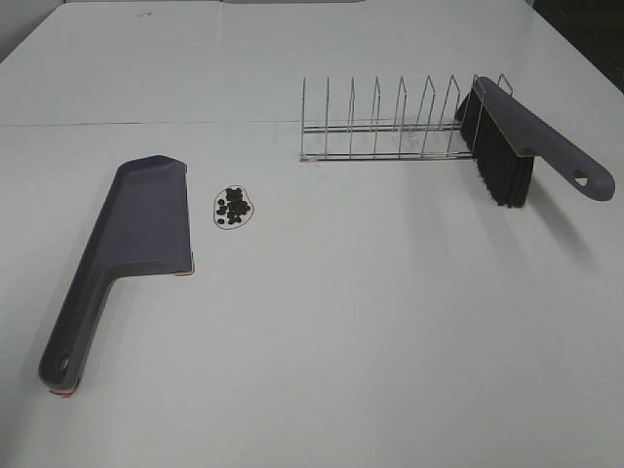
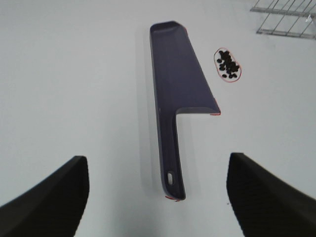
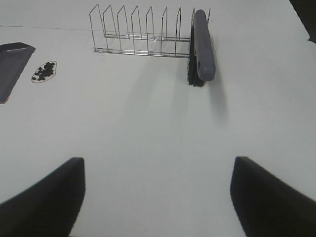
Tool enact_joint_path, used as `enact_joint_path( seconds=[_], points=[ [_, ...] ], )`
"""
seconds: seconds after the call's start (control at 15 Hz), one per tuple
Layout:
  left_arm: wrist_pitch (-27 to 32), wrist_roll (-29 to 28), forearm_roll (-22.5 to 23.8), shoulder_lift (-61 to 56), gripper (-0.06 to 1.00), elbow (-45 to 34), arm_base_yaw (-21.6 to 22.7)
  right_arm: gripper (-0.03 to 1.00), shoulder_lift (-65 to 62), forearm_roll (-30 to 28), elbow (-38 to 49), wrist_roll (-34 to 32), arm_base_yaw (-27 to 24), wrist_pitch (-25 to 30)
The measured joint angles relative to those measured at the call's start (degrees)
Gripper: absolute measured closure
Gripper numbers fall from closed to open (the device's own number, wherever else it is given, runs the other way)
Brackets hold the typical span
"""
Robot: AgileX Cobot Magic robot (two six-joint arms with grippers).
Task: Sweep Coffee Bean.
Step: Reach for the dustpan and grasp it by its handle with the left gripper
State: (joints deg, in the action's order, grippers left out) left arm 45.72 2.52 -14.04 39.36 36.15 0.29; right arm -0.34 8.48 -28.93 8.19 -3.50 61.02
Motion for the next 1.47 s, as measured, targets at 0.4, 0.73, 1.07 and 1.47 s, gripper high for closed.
enact_joint_path(
  seconds=[0.4,0.73,1.07,1.47],
  points=[
    [0.29,2.01,-0.11,28.71,0.23,8.48,0.00,0.21,0.00,0.00,0.00,0.00,0.00,0.00],
    [0.11,0.86,-0.97,46.52,0.23,11.00,-1.43,0.21,0.00,0.00,0.00,0.00,0.00,0.00],
    [-2.06,-3.84,0.86,55.58,0.23,14.15,-9.40,0.21,0.00,0.17,0.00,0.00,0.00,0.00],
    [-0.06,-10.31,6.25,66.69,0.23,23.38,-13.98,0.21,0.00,0.17,0.00,0.00,0.00,0.00]
  ],
)
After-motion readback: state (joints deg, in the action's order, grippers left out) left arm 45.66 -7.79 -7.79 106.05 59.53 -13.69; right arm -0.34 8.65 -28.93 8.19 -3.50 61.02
